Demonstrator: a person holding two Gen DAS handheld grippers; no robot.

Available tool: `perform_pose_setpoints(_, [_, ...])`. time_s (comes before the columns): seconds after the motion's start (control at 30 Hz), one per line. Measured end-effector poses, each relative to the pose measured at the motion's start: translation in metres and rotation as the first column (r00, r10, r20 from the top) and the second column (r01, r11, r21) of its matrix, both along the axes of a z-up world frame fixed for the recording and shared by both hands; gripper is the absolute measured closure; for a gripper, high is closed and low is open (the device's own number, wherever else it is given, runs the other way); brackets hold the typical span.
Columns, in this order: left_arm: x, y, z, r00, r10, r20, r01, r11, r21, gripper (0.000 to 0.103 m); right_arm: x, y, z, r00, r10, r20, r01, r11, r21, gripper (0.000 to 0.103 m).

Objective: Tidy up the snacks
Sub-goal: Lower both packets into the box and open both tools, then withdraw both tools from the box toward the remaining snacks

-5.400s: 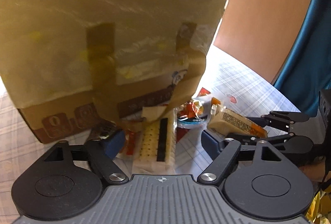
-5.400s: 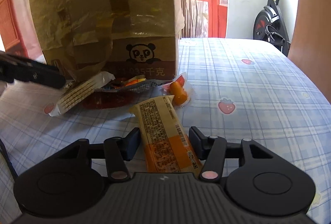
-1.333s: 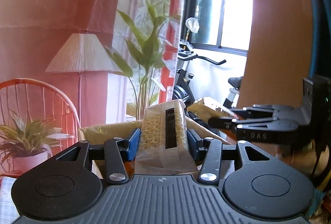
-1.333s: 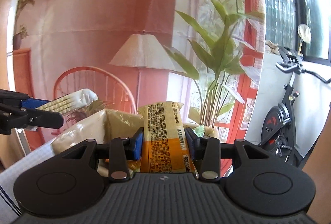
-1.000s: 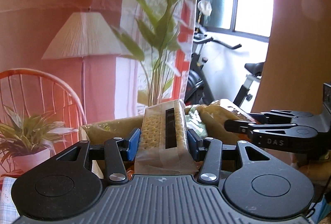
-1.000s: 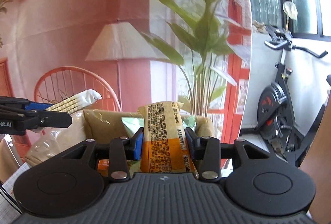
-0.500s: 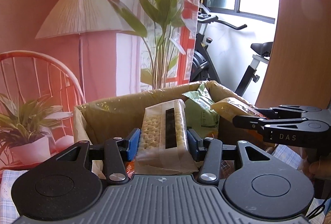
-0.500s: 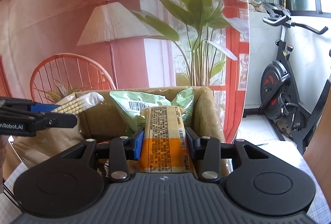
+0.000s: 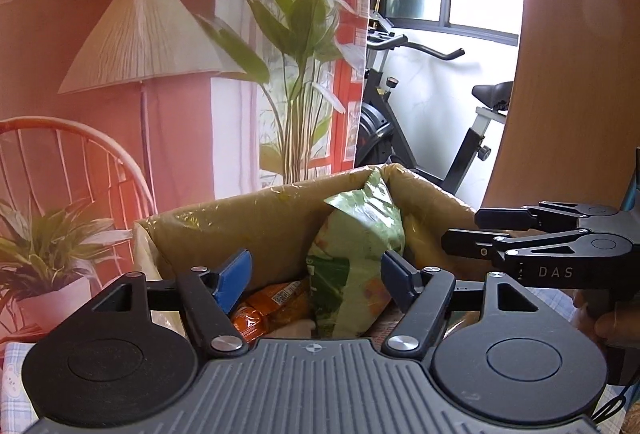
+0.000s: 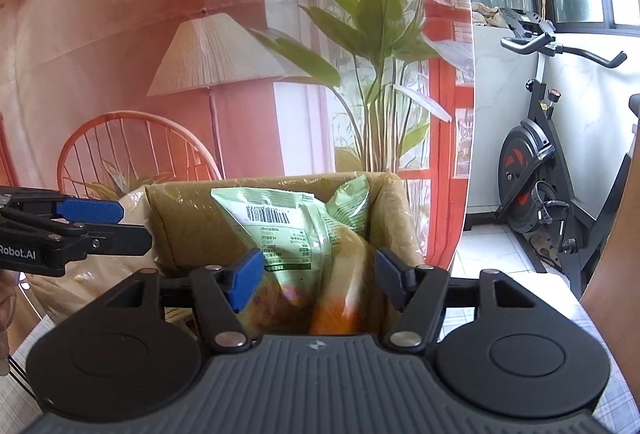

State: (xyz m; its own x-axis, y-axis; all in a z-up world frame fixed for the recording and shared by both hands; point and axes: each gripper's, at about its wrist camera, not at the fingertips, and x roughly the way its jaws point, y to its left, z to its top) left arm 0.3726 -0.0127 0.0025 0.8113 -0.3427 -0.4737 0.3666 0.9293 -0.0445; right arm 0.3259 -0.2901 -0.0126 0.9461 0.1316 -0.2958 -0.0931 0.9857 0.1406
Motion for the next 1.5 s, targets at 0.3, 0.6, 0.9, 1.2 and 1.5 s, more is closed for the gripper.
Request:
perform_pose_setpoints(0.3, [-0.018, 0.008, 0.005, 1.000, 0.005, 0.005, -0.005, 1.000, -0.026, 0.026, -0.023, 0.006, 0.009, 1.000, 0.004, 0.030, -0.003, 1.000, -0.024, 0.034])
perform_pose_setpoints(0.6, [-0.047, 0.017, 0.009, 1.000, 0.009, 0.018, -0.008, 0.998, -0.059, 0.020, -0.055, 0.011, 0.010, 0.998, 0.005, 0.059, -0.003, 0.999, -0.041, 0.034])
perform_pose_setpoints(0.9, [-0.080, 0.027, -0.001, 1.000, 0.007, 0.024, -0.004, 0.995, -0.099, 0.020, -0.090, 0.012, 0.002, 0.997, 0.014, 0.081, -0.011, 0.999, -0.040, 0.034])
perform_pose_setpoints(1.2, [-0.107, 0.046, -0.019, 0.998, 0.056, 0.008, -0.054, 0.982, -0.181, 0.020, -0.112, 0.006, -0.020, 0.997, -0.011, 0.074, 0.013, 1.000, -0.023, 0.034])
perform_pose_setpoints(1.5, [-0.126, 0.046, -0.050, 0.998, 0.061, -0.030, -0.066, 0.980, -0.185, 0.020, -0.119, 0.003, -0.055, 0.999, -0.025, 0.029, 0.025, 1.000, -0.014, 0.034])
